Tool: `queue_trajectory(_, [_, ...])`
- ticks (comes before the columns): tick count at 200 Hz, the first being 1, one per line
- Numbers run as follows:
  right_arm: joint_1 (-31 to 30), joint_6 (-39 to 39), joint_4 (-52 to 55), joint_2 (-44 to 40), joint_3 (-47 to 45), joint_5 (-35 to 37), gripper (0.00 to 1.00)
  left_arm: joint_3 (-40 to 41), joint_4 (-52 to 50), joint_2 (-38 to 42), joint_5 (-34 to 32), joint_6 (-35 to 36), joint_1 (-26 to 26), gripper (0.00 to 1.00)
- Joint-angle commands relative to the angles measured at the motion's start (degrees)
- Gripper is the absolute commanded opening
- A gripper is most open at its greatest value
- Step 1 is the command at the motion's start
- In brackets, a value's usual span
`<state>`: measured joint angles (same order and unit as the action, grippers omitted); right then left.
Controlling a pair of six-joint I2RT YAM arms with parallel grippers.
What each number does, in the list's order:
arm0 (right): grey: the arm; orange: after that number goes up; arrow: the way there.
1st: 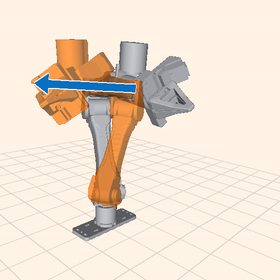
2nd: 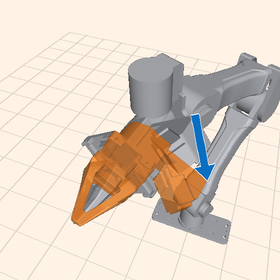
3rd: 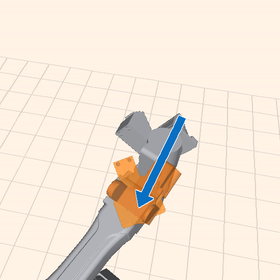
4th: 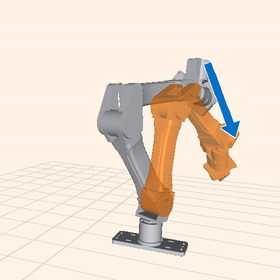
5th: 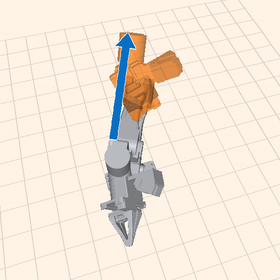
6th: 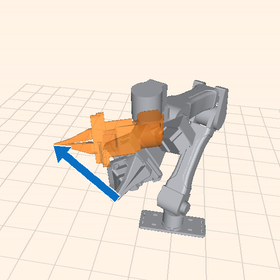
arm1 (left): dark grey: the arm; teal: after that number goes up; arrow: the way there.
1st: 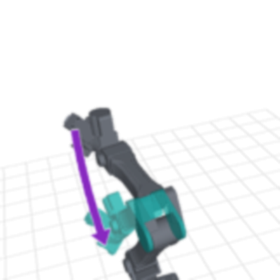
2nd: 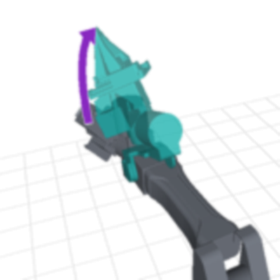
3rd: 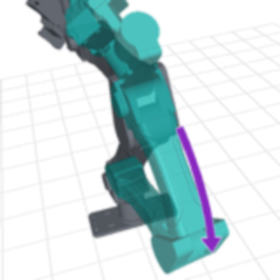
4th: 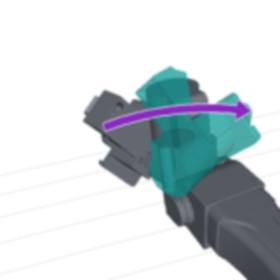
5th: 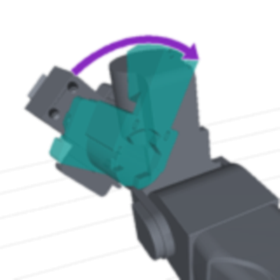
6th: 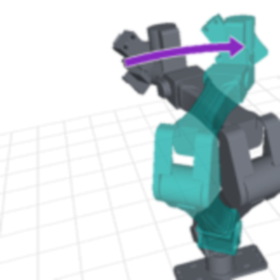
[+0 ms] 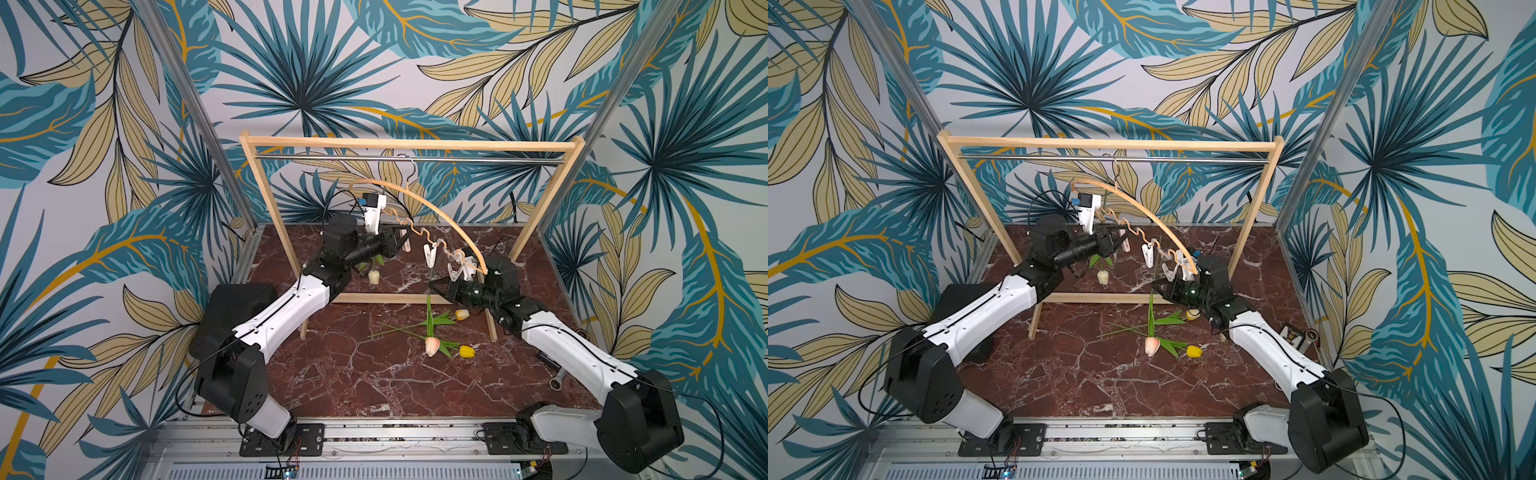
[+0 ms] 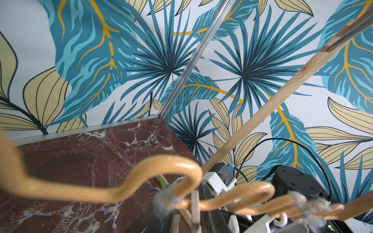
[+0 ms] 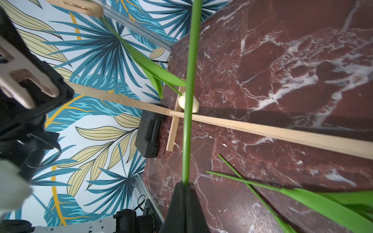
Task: Dry the flowers on a clothes hanger
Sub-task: Clamp the flower onto the hanger.
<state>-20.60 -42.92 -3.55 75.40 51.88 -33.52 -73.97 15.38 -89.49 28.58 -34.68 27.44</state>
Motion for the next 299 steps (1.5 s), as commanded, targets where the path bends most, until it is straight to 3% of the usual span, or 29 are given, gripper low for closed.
queue_trajectory(1, [-1.40,-1.01,-6.08,1.84,3.90,-2.97,0.00,0.99,5.52,-0.12,-1.45,-3.12,0.33,0.23])
queue_trajectory(119, [-3.86,-5.46,-13.78,6.77,10.32,-5.67,0.00,3.15,7.45,-0.61,-1.80,-4.48,0.86,0.19])
queue_trajectory(208, [-3.94,-11.97,-25.19,7.49,6.09,-6.74,0.00,4.62,7.03,-0.33,-1.51,-4.22,0.95,0.18])
queue_trajectory(281, [-4.23,-11.73,-25.23,7.22,5.88,-7.44,0.00,5.00,7.12,-0.24,-1.93,-4.39,1.24,0.19])
queue_trajectory(299, [-4.27,-11.62,-25.12,6.98,5.78,-7.22,0.00,5.13,7.29,-0.12,-1.82,-4.38,1.30,0.24])
